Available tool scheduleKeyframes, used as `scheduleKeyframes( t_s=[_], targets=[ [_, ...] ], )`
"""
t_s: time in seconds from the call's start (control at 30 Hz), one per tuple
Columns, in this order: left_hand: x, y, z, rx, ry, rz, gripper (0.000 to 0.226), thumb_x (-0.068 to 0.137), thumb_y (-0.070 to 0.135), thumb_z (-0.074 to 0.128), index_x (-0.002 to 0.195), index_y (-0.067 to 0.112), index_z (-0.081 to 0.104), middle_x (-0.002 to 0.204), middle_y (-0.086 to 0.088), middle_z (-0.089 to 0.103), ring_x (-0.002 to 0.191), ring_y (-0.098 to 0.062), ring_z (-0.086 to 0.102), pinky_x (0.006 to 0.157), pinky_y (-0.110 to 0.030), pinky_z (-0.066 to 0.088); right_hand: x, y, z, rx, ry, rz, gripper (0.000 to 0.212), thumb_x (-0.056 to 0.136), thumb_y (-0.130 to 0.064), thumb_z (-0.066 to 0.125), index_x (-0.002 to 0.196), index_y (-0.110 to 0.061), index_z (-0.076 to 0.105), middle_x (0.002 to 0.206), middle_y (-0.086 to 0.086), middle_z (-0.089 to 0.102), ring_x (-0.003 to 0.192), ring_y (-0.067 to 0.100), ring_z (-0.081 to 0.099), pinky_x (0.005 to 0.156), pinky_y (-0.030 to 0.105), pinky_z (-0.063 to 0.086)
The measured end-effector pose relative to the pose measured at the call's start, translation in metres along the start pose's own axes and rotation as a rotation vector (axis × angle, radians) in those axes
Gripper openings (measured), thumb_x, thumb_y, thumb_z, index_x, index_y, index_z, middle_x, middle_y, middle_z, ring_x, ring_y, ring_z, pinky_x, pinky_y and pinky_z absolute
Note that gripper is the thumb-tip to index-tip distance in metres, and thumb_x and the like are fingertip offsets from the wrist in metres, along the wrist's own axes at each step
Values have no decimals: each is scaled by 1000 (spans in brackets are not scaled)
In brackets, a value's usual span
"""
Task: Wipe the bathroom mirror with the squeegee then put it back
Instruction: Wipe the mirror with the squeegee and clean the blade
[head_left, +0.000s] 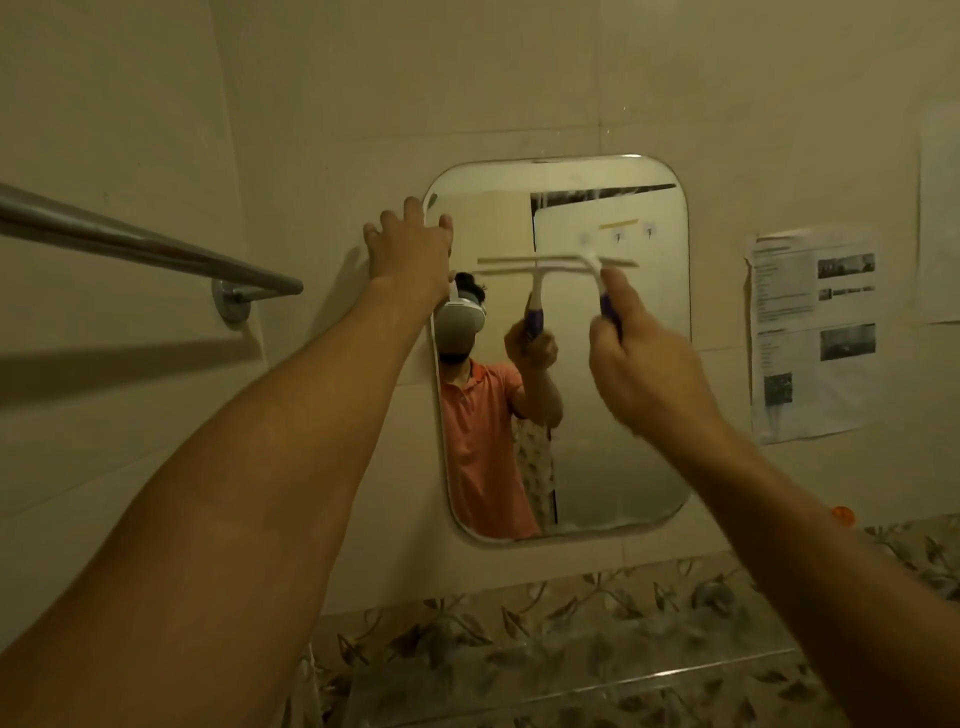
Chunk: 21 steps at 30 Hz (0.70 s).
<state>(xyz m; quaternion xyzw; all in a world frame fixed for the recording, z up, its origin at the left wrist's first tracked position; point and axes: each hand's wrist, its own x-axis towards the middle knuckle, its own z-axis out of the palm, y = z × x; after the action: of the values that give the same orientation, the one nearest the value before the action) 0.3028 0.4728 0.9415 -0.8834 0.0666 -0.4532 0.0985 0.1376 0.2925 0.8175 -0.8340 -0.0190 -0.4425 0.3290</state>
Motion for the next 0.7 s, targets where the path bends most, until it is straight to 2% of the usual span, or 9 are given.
scheduleKeyframes(
  t_s=[0.13, 0.23, 0.37, 0.43, 0.5, 0.7],
  targets=[
    [-3, 3, -1, -2, 12, -3, 71, 93, 41, 67, 154, 25, 33, 144, -18, 34, 127, -40, 41, 109, -54, 36, 54, -30, -19, -60, 25, -73, 49, 111, -31, 30, 158, -39, 18, 74, 6, 56, 58, 20, 57, 54, 44, 60],
    [-2, 4, -1, -5, 24, -13, 62, 93, 41, 67, 148, 22, 43, 143, -17, 36, 126, -39, 42, 109, -55, 36, 83, -48, -25, -97, 33, -102, 49, 109, -26, 33, 156, -35, 25, 80, 6, 57, 64, 19, 59, 55, 40, 59],
    [0, 4, 0, 8, 12, -14, 78, 91, 40, 70, 156, 26, 29, 144, -19, 34, 128, -41, 42, 110, -57, 34, 103, -60, -23, -124, -16, -79, 52, 104, -20, 40, 154, -27, 30, 88, 4, 55, 71, 18, 56, 61, 40, 58],
    [1, 4, 0, 9, 14, -19, 78, 92, 41, 70, 156, 26, 28, 145, -19, 34, 128, -41, 41, 110, -58, 34, 107, -61, -19, -127, -18, -61, 54, 103, -20, 43, 155, -28, 29, 95, 7, 56, 72, 18, 56, 55, 35, 54],
    [1, 4, 0, 14, 21, -24, 76, 92, 41, 69, 155, 26, 30, 145, -19, 34, 128, -41, 42, 110, -58, 33, 108, -61, -17, -138, -23, -55, 57, 103, -20, 45, 156, -29, 26, 93, 5, 54, 70, 17, 57, 49, 31, 50],
    [2, 3, 0, 11, 22, -22, 78, 91, 44, 70, 154, 24, 31, 148, -21, 31, 130, -43, 40, 110, -60, 31, 91, -53, -16, -171, -51, -64, 57, 102, -16, 46, 155, -23, 28, 106, 6, 50, 69, 13, 53, 47, 25, 43]
  ],
)
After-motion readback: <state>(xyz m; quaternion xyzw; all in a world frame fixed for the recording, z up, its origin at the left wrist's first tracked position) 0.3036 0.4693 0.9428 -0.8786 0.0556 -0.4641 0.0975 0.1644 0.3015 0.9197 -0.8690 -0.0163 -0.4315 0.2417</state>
